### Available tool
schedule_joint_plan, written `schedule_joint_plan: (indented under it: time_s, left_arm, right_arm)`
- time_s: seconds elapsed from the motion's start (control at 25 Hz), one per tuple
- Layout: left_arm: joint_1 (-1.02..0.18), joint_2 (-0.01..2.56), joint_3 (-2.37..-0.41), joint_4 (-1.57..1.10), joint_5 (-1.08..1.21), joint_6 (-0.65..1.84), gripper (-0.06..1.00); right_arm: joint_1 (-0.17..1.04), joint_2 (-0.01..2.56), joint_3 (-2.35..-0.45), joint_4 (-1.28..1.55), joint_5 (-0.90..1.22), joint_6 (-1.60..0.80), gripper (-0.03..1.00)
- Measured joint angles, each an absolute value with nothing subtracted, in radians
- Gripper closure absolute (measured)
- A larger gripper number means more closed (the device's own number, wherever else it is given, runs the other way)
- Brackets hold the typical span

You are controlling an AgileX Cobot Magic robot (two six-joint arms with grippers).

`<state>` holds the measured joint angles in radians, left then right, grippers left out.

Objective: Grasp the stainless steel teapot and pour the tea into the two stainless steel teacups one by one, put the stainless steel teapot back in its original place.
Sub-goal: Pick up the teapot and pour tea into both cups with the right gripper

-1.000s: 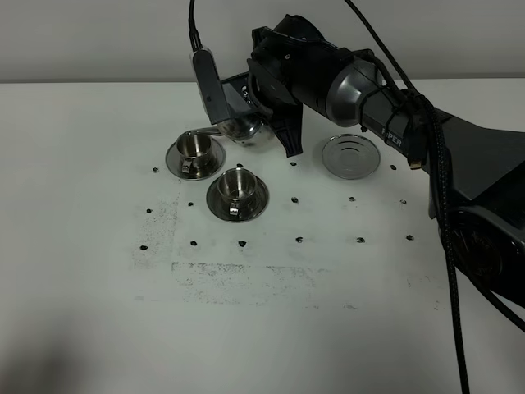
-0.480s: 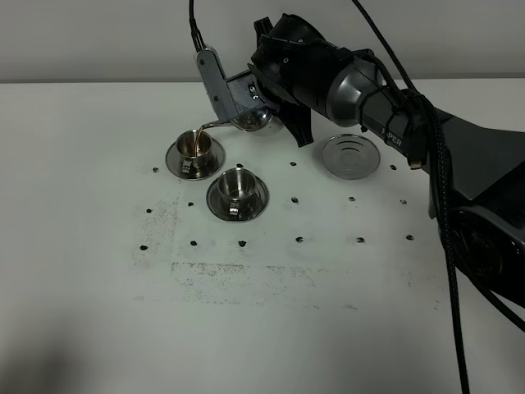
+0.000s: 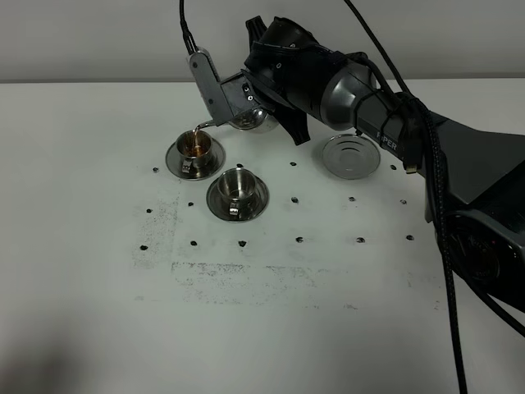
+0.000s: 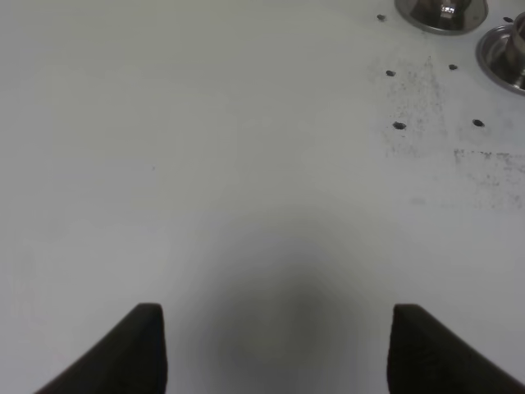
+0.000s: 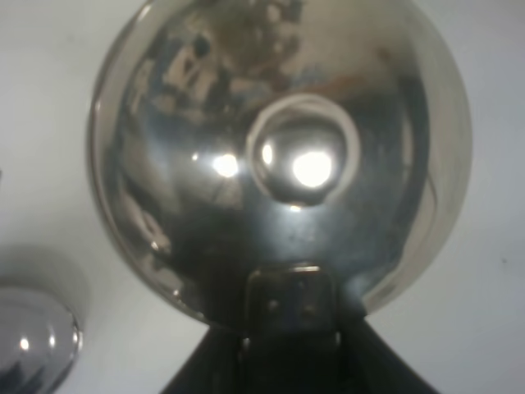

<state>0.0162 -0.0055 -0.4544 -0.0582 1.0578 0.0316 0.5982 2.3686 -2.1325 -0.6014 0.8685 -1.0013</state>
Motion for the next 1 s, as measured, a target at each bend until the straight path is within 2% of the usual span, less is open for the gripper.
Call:
schedule_joint_plan:
  time_s: [1.0]
  left_arm:
    - [0.016, -0.005, -0.454, -0.058, 1.058, 0.032, 0.39]
  right_arm:
    - [0.612, 2.404, -2.132, -0.679, 0.855, -1.001, 0.77]
